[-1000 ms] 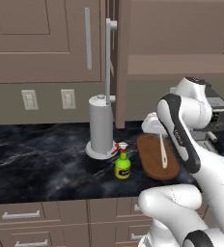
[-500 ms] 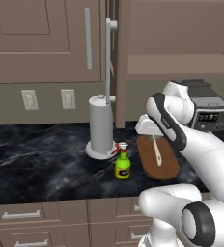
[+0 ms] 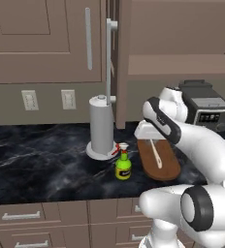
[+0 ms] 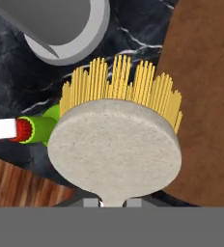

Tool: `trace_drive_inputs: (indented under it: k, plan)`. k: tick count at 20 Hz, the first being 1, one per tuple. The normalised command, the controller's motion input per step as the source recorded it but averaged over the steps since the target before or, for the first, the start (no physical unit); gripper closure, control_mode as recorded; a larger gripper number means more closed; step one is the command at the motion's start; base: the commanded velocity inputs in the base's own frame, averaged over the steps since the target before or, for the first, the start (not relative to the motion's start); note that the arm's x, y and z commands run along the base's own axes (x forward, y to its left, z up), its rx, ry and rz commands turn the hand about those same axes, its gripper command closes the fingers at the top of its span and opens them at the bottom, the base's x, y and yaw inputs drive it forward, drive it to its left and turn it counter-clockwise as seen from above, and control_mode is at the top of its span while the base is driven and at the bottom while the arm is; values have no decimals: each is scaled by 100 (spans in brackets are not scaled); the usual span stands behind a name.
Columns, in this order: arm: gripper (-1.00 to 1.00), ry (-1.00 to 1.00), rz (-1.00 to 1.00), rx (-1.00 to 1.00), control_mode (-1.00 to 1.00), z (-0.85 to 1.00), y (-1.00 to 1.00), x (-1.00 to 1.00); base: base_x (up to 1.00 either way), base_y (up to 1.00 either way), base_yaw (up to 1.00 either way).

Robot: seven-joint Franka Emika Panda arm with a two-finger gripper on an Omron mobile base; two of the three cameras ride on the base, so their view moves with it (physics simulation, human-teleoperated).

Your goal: Grab the spray bottle from the cabinet, then place it next to the cutting board for sanitizing. Then grab the dish brush from the countertop next to the sink and place it next to the cutting board.

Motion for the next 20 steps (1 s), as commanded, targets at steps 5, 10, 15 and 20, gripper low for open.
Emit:
trace_drive_inputs:
  k: [5,10,15,20]
  plan:
    - [100,-4,0,0,-100,-41,0,1,0,0,0]
    - [100,0,0,0,-100,-33,2,21,0,0,0]
    - [100,0,0,2,-100,-21,0,37,0,0,0]
    - [100,1,0,6,-100,-14,0,42,0,0,0]
